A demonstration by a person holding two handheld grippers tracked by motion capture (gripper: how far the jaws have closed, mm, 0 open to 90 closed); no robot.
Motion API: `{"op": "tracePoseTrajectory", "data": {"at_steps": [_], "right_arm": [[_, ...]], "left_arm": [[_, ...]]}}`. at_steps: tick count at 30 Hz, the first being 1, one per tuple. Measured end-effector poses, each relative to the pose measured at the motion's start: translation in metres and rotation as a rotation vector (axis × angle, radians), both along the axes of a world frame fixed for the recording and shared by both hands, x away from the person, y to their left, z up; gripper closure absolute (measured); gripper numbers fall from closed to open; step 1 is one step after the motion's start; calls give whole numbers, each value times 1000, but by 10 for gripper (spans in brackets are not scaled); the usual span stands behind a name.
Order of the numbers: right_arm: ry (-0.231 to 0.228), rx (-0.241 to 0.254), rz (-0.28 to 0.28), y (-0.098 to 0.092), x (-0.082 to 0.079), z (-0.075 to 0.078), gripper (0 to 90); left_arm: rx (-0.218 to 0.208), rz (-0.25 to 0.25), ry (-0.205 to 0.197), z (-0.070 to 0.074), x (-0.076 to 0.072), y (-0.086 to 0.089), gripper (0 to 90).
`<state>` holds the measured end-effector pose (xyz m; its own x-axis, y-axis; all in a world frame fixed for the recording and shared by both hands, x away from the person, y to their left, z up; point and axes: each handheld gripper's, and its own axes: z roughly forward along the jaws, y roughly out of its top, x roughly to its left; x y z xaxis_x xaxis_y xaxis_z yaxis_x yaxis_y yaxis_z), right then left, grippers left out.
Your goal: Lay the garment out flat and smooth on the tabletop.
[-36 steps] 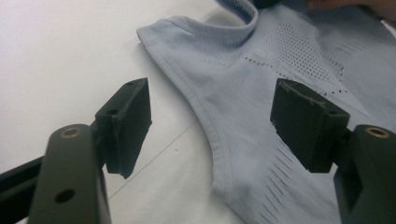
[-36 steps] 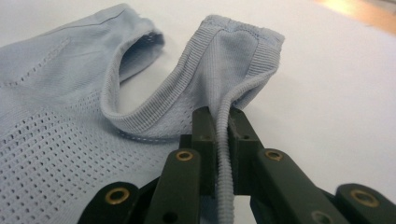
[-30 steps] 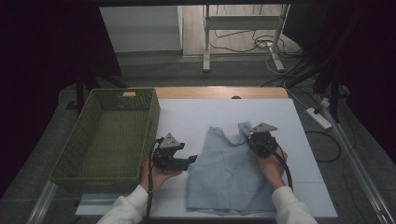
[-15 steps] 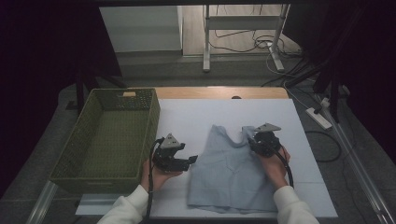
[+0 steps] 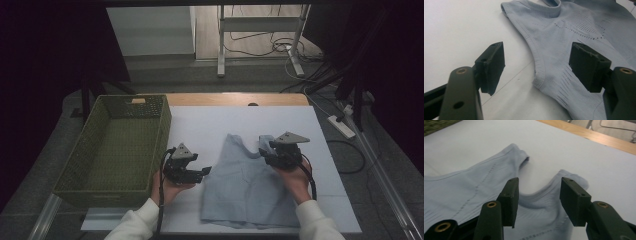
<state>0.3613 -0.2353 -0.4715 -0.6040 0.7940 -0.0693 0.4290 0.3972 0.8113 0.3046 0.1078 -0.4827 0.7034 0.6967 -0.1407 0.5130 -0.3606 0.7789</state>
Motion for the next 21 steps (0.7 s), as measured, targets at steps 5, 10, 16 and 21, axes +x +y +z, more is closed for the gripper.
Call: {"op": "tracePoseTrajectory", "data": {"at_steps": [5,10,16,21], "right_arm": [[19,-13,35,0,-17,0,487],[31,-39,58,-2,-40,-1,479],[52,-53,32,-18,-66,-7,455],[58,-62,-16,-36,-84,-7,444]], "left_arm": [[-3,2,1,0,0,0,291],[-3,-2,0,0,-1,-1,290],[-3,-2,1,0,-1,-1,290],[-3,-3,1,0,-1,-1,290]]}}
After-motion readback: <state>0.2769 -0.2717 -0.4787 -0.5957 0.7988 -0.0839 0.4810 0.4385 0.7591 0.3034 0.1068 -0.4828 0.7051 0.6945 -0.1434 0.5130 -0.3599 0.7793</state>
